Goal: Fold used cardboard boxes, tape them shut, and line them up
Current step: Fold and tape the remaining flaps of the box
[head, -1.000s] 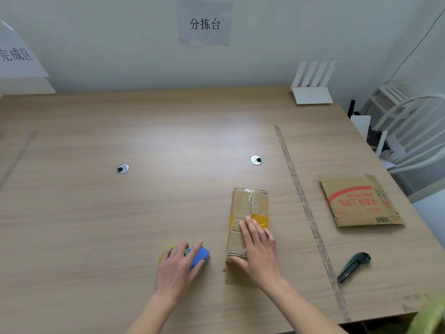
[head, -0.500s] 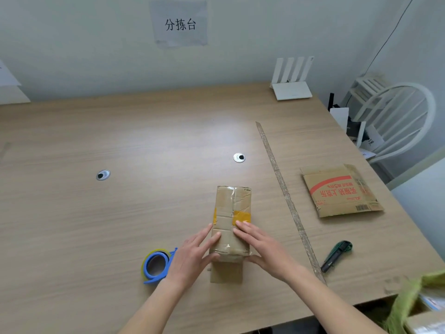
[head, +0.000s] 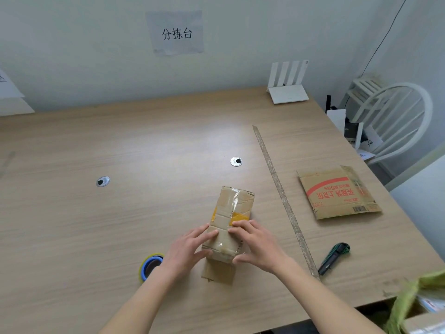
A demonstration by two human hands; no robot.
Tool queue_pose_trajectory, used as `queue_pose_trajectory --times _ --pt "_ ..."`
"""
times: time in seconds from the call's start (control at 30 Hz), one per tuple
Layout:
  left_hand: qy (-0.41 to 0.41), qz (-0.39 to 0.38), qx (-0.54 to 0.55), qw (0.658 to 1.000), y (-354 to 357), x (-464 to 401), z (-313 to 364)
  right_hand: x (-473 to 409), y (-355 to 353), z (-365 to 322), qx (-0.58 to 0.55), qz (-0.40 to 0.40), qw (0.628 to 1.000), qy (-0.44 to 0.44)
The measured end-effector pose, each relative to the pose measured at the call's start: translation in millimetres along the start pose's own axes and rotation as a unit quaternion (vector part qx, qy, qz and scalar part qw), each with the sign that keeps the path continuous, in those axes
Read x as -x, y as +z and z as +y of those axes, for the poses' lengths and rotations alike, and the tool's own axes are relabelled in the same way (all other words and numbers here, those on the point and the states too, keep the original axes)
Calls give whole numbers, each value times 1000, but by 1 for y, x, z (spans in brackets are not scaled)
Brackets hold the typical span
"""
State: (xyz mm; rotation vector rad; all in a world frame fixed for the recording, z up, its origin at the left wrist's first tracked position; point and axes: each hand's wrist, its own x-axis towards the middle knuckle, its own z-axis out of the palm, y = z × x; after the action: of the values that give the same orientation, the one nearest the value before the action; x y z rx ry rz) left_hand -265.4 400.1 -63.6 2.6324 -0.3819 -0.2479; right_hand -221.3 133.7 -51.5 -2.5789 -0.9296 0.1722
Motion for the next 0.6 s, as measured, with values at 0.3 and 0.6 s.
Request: queue_pose_trajectory --times 0.3,0.6 --pt "-20 48 -49 997 17 -7 14 2 10 3 10 15 1000 -16" --pt "16 46 -128 991 -6 -26 17 -17 1 4 92 55 994 -35"
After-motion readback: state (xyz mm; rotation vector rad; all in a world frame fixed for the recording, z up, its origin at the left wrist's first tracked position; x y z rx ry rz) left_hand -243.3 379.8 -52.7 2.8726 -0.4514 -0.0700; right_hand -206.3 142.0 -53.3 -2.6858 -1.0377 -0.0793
